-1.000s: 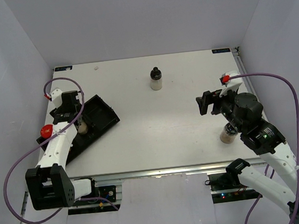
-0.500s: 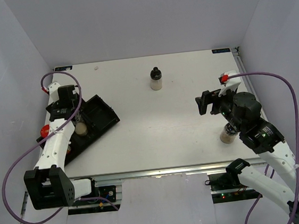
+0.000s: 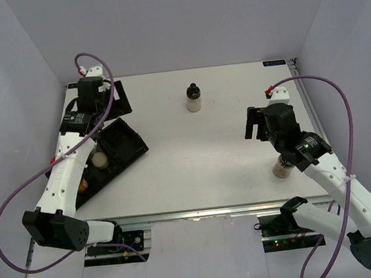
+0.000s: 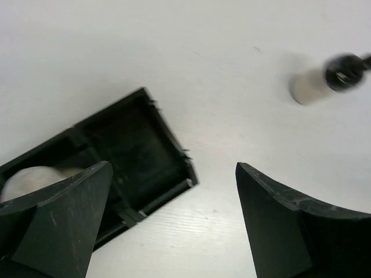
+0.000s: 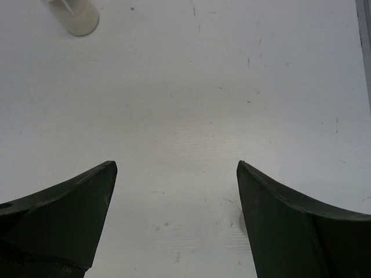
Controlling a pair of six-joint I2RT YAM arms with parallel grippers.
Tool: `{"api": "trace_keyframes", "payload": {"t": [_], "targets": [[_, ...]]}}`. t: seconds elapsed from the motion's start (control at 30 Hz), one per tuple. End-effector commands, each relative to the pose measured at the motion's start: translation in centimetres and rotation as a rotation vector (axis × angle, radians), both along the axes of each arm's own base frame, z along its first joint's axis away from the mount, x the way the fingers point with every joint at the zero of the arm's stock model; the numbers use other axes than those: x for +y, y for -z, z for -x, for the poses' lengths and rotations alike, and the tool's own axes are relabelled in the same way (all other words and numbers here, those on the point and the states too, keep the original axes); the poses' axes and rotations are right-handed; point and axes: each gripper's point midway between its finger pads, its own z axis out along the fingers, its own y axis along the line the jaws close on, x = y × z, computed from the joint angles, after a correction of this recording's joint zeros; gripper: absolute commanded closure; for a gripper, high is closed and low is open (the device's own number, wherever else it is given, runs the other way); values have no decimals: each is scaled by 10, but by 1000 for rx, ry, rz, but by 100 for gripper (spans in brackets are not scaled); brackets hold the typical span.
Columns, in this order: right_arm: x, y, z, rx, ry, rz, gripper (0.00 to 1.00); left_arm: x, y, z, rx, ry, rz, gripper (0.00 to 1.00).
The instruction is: Organize the condiment bottles
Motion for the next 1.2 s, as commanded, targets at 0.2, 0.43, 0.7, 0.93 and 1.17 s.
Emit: {"api": "trace_keyframes", "payload": {"t": [0.2,0.43,0.7,0.93,1.17], "targets": [[-9,-8,0,-42,66,-101,10,-138,24,-23,-48,453,59,2],[-1,-37,4,-168,-46,-116,10,-187,28,-64,-109,555,117,2],[15,-54,15,-234,-165,-173,10,-230,70,-113,-162,645,67,2],[11,-76,21,-304,-187,-162,10,-273,88,-152,-197,703,-37,2],[4,-83,25,-336,-184,-129,10,-284,116,-177,-176,693,-62,2]]}}
